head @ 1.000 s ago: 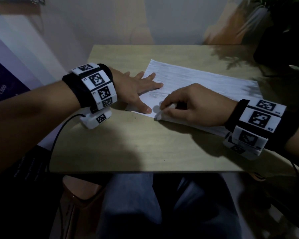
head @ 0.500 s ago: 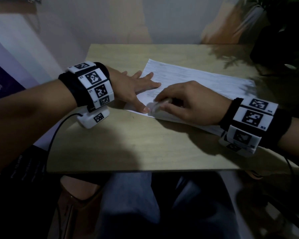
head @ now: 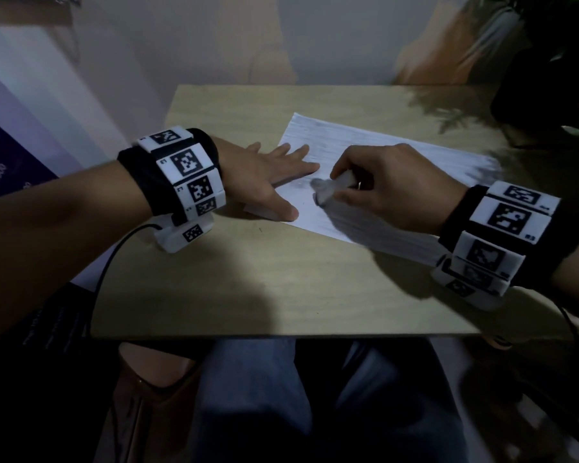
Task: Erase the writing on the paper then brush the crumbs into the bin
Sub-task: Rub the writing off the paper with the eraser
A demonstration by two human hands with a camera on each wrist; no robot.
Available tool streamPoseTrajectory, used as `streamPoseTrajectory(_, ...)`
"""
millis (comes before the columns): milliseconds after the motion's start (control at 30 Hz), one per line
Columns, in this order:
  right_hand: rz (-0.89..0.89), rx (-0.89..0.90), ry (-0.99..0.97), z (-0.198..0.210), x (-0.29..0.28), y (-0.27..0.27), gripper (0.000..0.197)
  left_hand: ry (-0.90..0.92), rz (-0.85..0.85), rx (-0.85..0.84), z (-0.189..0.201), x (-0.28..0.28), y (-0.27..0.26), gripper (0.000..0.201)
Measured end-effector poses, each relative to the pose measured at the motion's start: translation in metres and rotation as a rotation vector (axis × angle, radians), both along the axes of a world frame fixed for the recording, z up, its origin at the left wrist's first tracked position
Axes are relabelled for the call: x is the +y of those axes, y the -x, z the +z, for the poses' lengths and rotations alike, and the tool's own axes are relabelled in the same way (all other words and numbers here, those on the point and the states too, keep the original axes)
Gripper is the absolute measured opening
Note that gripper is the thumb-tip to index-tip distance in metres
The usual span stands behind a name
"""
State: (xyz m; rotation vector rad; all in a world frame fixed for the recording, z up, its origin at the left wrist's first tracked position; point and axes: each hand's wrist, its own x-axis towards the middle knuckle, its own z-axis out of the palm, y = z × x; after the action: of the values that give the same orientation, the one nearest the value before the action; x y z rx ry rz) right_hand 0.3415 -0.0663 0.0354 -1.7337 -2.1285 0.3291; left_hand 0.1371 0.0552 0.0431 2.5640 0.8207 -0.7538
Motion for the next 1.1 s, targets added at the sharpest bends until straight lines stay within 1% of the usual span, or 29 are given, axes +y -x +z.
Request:
streamPoseTrajectory(67,0.030,0.029,0.033,0.002,0.000,-0.001,0.016,-0.002,-0.010,0.026,-0.001,0.002,0.000,0.103)
streamPoseTrajectory(133,0.085,0.085,0.116,0.004,-0.002,-0.002,0.016,0.001,-0.025,0.032,-0.002,0.004,0.000,0.110)
streamPoseTrajectory(233,0.116,0.170,0.215,0.007,-0.003,-0.001,0.014,0.008,-0.030,0.042,-0.002,0.006,0.000,0.114)
streamPoseTrajectory(300,0.109,0.209,0.212,0.008,-0.003,-0.001,0.012,0.007,-0.026,0.056,-0.001,0.005,0.000,0.115)
streamPoseTrajectory(367,0.091,0.221,0.169,0.007,-0.003,-0.001,0.011,0.010,-0.021,0.060,0.000,0.004,-0.001,0.116)
streamPoseTrajectory(433,0.064,0.153,0.088,0.004,-0.003,-0.001,0.014,0.009,-0.019,0.057,0.001,0.003,-0.001,0.115)
streamPoseTrajectory(467,0.058,0.101,0.056,0.003,-0.003,0.000,0.021,0.007,-0.018,0.055,0.001,0.003,-0.001,0.115)
streamPoseTrajectory(533,0.066,0.026,0.052,0.004,-0.007,0.004,0.041,0.000,-0.018,0.051,0.001,0.002,-0.001,0.113)
streamPoseTrajectory(567,0.086,0.001,0.068,0.004,-0.009,0.005,0.043,-0.004,-0.016,0.050,0.001,0.002,0.000,0.111)
streamPoseTrajectory(633,0.121,-0.033,0.099,0.004,-0.011,0.006,0.040,-0.011,-0.009,0.045,0.001,0.002,0.000,0.105)
streamPoseTrajectory(733,0.075,-0.054,0.051,0.005,-0.008,0.000,0.047,-0.011,0.000,0.042,0.002,0.001,0.000,0.102)
streamPoseTrajectory(800,0.062,-0.066,0.031,0.006,-0.009,-0.001,0.044,-0.008,0.006,0.043,0.002,0.000,-0.001,0.102)
streamPoseTrajectory(933,0.148,-0.029,0.152,0.006,-0.015,0.005,0.036,-0.002,0.008,0.044,0.003,0.000,-0.001,0.105)
streamPoseTrajectory(1000,0.098,-0.037,0.115,0.006,-0.012,0.001,0.029,0.004,0.007,0.053,0.003,-0.001,-0.001,0.111)
streamPoseTrajectory(1067,0.060,-0.052,0.065,0.005,-0.008,-0.002,0.030,0.005,0.007,0.058,0.005,-0.002,-0.001,0.113)
streamPoseTrajectory(1100,0.075,-0.052,0.062,0.004,-0.009,-0.002,0.032,0.003,0.006,0.059,0.005,-0.002,-0.001,0.112)
